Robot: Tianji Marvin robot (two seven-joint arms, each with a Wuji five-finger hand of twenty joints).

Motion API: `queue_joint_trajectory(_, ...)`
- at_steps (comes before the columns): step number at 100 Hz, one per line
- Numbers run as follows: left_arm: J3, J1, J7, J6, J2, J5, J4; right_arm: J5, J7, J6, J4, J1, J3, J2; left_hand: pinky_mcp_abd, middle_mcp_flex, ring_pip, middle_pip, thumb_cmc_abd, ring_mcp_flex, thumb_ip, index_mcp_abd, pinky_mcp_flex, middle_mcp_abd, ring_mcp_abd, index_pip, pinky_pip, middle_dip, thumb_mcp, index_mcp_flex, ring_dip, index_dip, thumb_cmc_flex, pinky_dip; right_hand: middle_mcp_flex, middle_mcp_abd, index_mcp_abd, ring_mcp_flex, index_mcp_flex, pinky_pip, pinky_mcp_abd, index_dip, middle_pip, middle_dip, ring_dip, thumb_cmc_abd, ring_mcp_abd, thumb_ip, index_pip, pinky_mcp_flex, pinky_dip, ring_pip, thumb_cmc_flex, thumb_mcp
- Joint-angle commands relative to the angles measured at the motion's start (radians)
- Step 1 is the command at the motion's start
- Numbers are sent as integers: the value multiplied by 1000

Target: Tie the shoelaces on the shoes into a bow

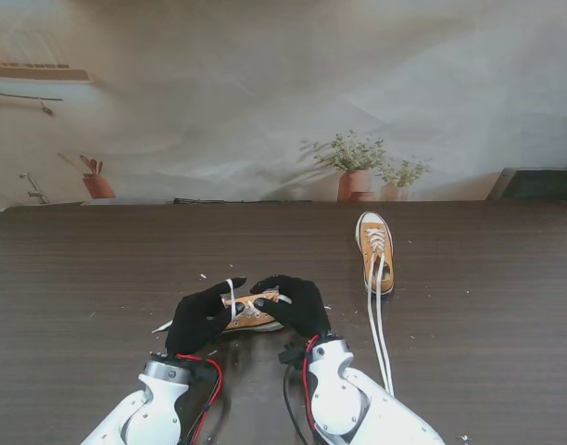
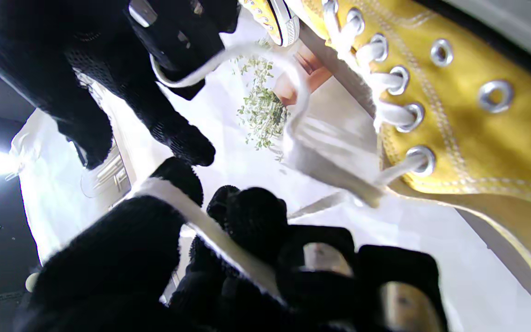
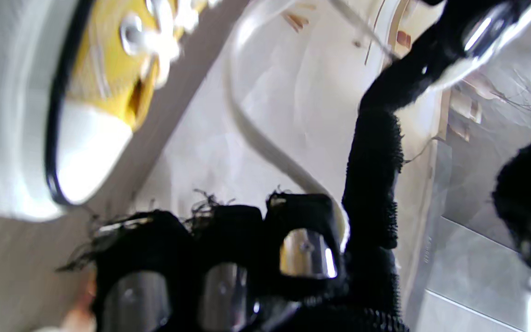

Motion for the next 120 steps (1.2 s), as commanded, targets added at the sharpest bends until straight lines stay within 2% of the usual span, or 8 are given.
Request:
queue_joint_trajectory(1,-7,15,-14,-4,-3,-5,-23,-26,-6,-19,7,2,14,3,-49,24,13,-7,-5,20,-23,-122,22,40,-16,-20,231,-1,-5,-24,-21,14,-9,-9,51,55,-25,10,-30,255,14,4,64,22,11,10,-15,26,-27,22,17,84,42,-29)
queue_joint_trajectory(22,-31,84,-21,-38,0,0,-100,-118,-62,-31,-17,-18,48,24,-54,25,13,-7,-5,20,-24,-123,23,45,-21,-20,231,-1,-3,-24,-21,14,-10,-7,52,47,-38,10,-104,263,13,30,77,31,22,-11,-16,49,-16,23,24,88,174,-19)
queue_joint_trajectory(29,-38,109,-18,-46,1,10,-133,-130,-76,-34,-39,-31,62,27,-59,25,15,-6,-6,20,-24,-123,24,26,-24,-20,231,-1,-3,-23,-21,14,-10,-5,51,44,-48,10,-117,271,7,-68,91,37,39,-88,-12,-53,65,23,30,89,336,12)
queue_joint_trajectory(39,-51,138,-12,-52,3,25,-176,-162,-100,-51,-79,-49,84,34,-64,27,16,-6,-3,20,-25,-121,25,8,-28,-20,231,-1,-4,-23,-20,14,-12,-2,51,45,-65,10,-104,276,6,-123,105,40,51,-142,-6,-37,126,23,36,92,475,97)
queue_joint_trajectory(62,-61,175,-35,-42,6,2,-219,-212,-98,-53,-143,-80,114,57,-72,27,18,-5,4,21,-26,-115,25,9,-38,-12,231,0,-12,-4,-19,17,-14,4,51,48,-85,10,-40,276,5,-130,107,40,53,-131,-5,-30,153,23,37,91,531,137)
queue_joint_trajectory(76,-62,184,-42,-33,-1,-47,-213,-234,-61,-67,-169,-95,134,78,-73,29,19,-5,1,21,-25,-107,26,11,-37,-8,231,0,-15,7,-18,19,-8,8,51,54,-83,10,25,276,4,-188,107,39,55,-159,-9,-52,253,23,37,91,567,149)
queue_joint_trajectory(93,-83,194,-42,-32,-3,-62,-219,-272,211,-115,-284,-138,220,164,-72,29,20,-5,5,20,-24,-107,26,11,-36,-9,231,0,-18,5,-17,18,-6,12,51,29,-90,12,107,273,-32,-135,107,36,53,-185,-44,-68,429,26,33,88,586,159)
queue_joint_trajectory(120,-89,196,-47,-36,-2,-62,-219,-415,614,-201,-413,-145,342,285,-74,29,21,-5,6,21,-23,-110,26,11,-36,-8,231,0,-21,8,-17,19,-4,15,50,-39,5,15,101,286,-95,-47,118,44,58,-222,-105,-109,420,33,28,86,517,200)
